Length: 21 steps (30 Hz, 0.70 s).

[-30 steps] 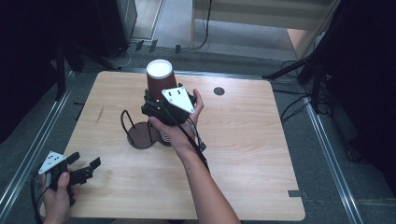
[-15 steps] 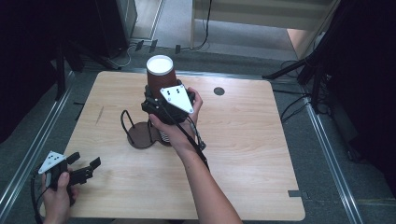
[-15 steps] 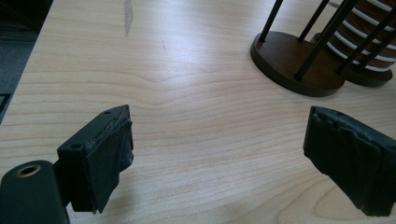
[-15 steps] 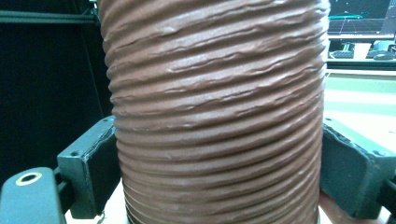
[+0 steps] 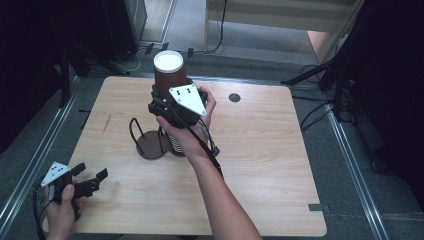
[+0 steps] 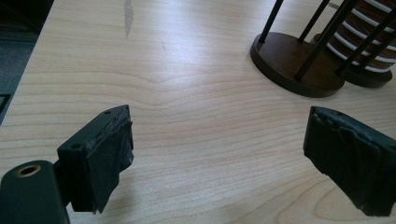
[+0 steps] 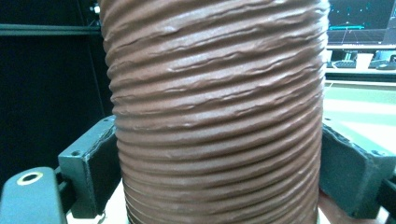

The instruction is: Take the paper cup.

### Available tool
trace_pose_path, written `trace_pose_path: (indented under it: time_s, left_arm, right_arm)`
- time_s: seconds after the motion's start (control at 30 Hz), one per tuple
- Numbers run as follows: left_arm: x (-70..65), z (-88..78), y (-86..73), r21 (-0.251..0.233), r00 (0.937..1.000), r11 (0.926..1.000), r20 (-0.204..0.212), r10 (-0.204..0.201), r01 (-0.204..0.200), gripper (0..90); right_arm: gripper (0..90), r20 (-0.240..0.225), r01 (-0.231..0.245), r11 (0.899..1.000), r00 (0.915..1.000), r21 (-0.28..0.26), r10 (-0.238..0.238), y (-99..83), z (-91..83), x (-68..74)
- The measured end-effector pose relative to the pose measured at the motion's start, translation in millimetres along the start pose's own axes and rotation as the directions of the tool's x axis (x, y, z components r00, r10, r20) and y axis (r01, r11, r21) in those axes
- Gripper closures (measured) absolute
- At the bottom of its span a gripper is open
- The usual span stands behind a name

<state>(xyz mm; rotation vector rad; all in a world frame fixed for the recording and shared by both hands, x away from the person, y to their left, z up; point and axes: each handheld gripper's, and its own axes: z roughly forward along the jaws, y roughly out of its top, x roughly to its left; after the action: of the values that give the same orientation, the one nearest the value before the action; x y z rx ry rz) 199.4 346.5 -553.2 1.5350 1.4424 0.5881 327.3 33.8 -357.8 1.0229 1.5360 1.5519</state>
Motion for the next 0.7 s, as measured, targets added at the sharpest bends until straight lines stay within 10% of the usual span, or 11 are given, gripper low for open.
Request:
trace_pose_path:
  time_s: [0.7]
  left_arm:
    - [0.6,-0.4,-0.1,-0.003,1.0000,1.0000,0.003,-0.005,0.006,8.9]
  right_arm:
    - [11.5,-0.042,-0.005,0.995,0.9991,-0.103,0.000,30.6,-1.9,0.8]
